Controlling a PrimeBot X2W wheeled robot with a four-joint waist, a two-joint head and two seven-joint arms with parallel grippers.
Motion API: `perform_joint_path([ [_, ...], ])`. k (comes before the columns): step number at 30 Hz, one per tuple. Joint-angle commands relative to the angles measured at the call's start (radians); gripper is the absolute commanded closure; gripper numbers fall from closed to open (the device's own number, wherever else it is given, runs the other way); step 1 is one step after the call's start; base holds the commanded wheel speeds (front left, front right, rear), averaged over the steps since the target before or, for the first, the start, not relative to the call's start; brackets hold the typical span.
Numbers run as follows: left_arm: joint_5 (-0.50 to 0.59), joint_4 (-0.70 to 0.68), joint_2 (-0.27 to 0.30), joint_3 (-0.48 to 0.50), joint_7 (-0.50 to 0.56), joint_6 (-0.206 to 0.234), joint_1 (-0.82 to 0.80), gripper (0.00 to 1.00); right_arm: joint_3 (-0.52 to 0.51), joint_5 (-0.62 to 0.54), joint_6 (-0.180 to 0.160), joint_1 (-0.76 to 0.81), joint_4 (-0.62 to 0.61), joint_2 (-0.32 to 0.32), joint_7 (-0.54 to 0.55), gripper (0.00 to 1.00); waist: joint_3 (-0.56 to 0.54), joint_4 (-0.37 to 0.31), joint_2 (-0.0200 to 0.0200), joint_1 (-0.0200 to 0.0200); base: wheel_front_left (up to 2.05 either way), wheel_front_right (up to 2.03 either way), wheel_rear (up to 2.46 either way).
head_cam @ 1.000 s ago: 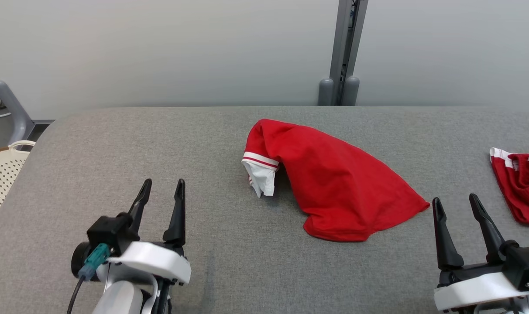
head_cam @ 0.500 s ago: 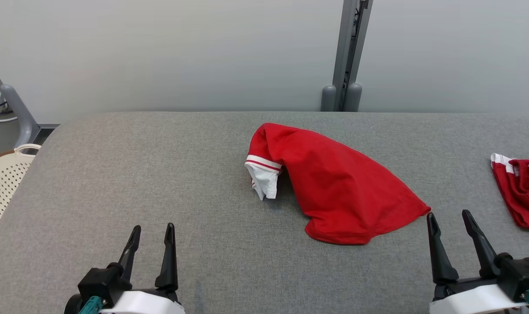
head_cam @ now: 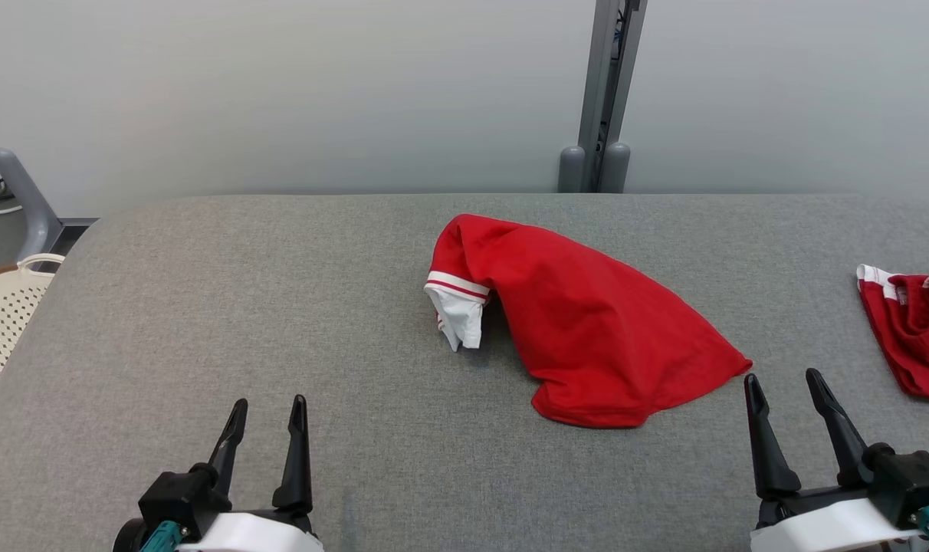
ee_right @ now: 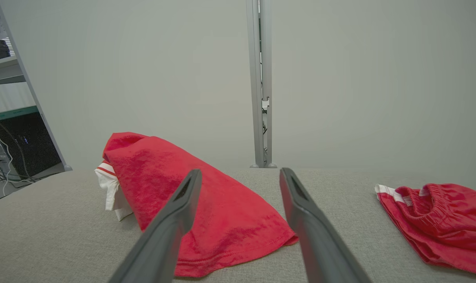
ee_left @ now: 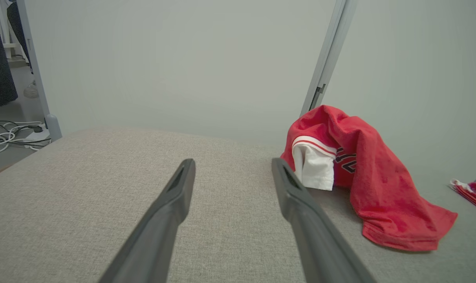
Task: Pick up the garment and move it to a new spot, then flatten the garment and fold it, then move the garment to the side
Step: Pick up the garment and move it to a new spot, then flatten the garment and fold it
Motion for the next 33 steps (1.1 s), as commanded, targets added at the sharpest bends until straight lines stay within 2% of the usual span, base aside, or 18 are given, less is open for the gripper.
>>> perform_joint_path([
  [1,-0.004,0.002,0.003,-0.001,-0.001,-0.001,-0.011,0.00,-0.004,-0.007,0.000,-0.006,0.000,-0.005,-0.005,0.00,0.000,0.001,-0.0001,0.0000,0.00,0.00,0.00],
  [18,-0.025,0.002,0.003,-0.026,-0.001,0.004,-0.024,0.00,0.006,-0.033,0.000,-0.008,0.045,-0.005,-0.005,0.00,0.008,0.034,-0.0001,0.0000,0.00,0.00,0.00],
  [24,-0.029,0.000,0.003,-0.042,-0.001,0.008,-0.031,0.00,0.088,-0.053,0.000,-0.055,0.173,-0.005,0.004,0.00,0.026,0.096,-0.0001,0.0000,0.00,0.00,0.00],
  [29,-0.040,-0.008,0.003,-0.056,-0.001,0.012,-0.048,0.00,0.151,-0.079,0.000,-0.153,0.299,-0.005,0.013,0.00,0.061,0.169,-0.0001,0.0000,0.00,0.00,0.00],
  [33,-0.051,-0.012,0.003,-0.072,-0.001,0.016,-0.062,0.00,0.164,-0.102,0.000,-0.235,0.408,-0.007,0.030,0.00,0.093,0.228,-0.0001,0.0000,0.00,0.00,0.00],
])
